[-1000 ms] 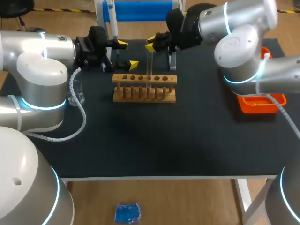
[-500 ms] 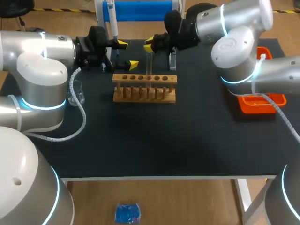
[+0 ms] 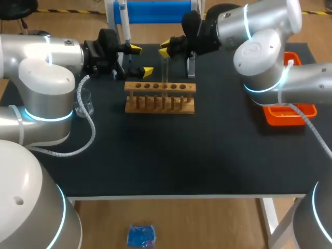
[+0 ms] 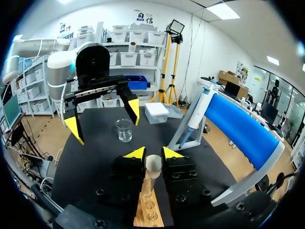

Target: Invert the test tube, pick up the pipette, mount the tip to pipette, aspirate from beaker and dispense into the tube, eject the tip, return the pipette, and cap with the stopper.

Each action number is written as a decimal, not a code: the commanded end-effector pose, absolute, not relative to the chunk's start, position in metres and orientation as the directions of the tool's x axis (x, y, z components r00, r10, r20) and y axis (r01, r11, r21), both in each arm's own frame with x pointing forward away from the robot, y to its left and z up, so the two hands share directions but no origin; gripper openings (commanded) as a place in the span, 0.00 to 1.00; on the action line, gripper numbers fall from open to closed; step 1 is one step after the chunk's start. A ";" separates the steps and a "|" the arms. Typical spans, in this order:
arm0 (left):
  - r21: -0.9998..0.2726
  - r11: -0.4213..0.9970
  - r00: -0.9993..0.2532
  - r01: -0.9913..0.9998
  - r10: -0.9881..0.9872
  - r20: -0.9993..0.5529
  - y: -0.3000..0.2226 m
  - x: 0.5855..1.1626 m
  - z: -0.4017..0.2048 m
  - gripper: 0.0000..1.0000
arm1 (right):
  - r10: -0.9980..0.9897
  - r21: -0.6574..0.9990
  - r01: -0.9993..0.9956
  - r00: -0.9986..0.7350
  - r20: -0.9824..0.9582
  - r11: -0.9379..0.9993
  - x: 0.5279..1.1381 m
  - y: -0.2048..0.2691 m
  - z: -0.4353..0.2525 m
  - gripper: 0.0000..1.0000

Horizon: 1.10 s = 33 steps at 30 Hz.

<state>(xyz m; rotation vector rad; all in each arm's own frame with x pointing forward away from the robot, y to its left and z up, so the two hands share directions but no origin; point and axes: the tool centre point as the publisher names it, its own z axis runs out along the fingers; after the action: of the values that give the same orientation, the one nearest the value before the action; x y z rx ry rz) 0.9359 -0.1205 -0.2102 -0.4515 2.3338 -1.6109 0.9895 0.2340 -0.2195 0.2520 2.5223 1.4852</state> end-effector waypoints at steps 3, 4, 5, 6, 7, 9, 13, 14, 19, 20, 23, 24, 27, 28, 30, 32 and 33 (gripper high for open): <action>-0.938 0.331 -0.915 -0.100 -0.401 -0.044 -0.120 0.936 -0.211 1.00 | 0.248 0.881 0.042 -0.965 -0.087 0.471 0.988 0.234 -0.219 0.00; -0.938 0.331 -0.915 -0.100 -0.401 -0.044 -0.120 0.936 -0.211 1.00 | 0.247 0.882 0.041 -0.965 -0.086 0.470 0.988 0.234 -0.219 0.00; -0.938 0.331 -0.915 -0.100 -0.401 -0.044 -0.120 0.936 -0.211 1.00 | 0.247 0.882 0.041 -0.965 -0.086 0.469 0.988 0.234 -0.219 0.00; -0.938 0.331 -0.915 -0.100 -0.401 -0.044 -0.120 0.936 -0.211 1.00 | 0.247 0.883 0.041 -0.965 -0.086 0.468 0.988 0.234 -0.219 0.00; -0.938 0.331 -0.915 -0.100 -0.401 -0.044 -0.120 0.936 -0.211 1.00 | 0.247 0.883 0.040 -0.965 -0.087 0.468 0.988 0.234 -0.218 0.00; -0.938 0.331 -0.915 -0.100 -0.401 -0.044 -0.120 0.936 -0.211 1.00 | 0.246 0.884 0.039 -0.965 -0.087 0.467 0.987 0.235 -0.218 0.00; -0.938 0.331 -0.915 -0.100 -0.401 -0.044 -0.120 0.936 -0.211 1.00 | 0.246 0.884 0.037 -0.965 -0.089 0.466 0.987 0.235 -0.217 0.00; -0.938 0.331 -0.915 -0.100 -0.401 -0.044 -0.120 0.936 -0.211 1.00 | 0.246 0.884 0.038 -0.965 -0.088 0.465 0.987 0.235 -0.217 0.00; -0.938 0.331 -0.915 -0.100 -0.401 -0.044 -0.120 0.936 -0.211 1.00 | 0.249 0.884 0.041 -0.965 -0.086 0.466 0.986 0.234 -0.219 0.00; -0.938 0.331 -0.915 -0.100 -0.401 -0.044 -0.120 0.936 -0.211 1.00 | 0.249 0.883 0.042 -0.965 -0.085 0.467 0.986 0.234 -0.220 0.00; -0.938 0.331 -0.915 -0.100 -0.401 -0.044 -0.120 0.936 -0.211 1.00 | 0.249 0.882 0.045 -0.965 -0.083 0.468 0.985 0.234 -0.222 0.00; -0.938 0.331 -0.915 -0.100 -0.401 -0.044 -0.120 0.936 -0.211 1.00 | 0.249 0.882 0.045 -0.965 -0.082 0.468 0.985 0.234 -0.222 0.00; -0.938 0.331 -0.915 -0.100 -0.401 -0.044 -0.120 0.936 -0.211 1.00 | 0.247 0.882 0.047 -0.966 -0.080 0.469 0.984 0.234 -0.223 0.00; -0.938 0.331 -0.915 -0.100 -0.401 -0.044 -0.120 0.936 -0.211 1.00 | 0.247 0.882 0.048 -0.966 -0.079 0.469 0.983 0.235 -0.223 0.00; -0.938 0.331 -0.915 -0.100 -0.401 -0.044 -0.120 0.936 -0.211 1.00 | 0.245 0.882 0.048 -0.966 -0.078 0.469 0.982 0.235 -0.224 0.00; -0.938 0.331 -0.915 -0.100 -0.401 -0.044 -0.120 0.936 -0.211 1.00 | 0.246 0.882 0.050 -0.966 -0.076 0.468 0.982 0.235 -0.224 0.00; -0.938 0.331 -0.915 -0.100 -0.401 -0.044 -0.120 0.936 -0.211 1.00 | 0.247 0.882 0.050 -0.966 -0.077 0.469 0.982 0.235 -0.224 0.00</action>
<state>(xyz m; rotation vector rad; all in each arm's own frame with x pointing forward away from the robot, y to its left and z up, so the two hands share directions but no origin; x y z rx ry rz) 0.9359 -0.1205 -0.2102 -0.4515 2.3338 -1.6109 0.9833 0.2356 -0.2212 0.2572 2.5209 1.5055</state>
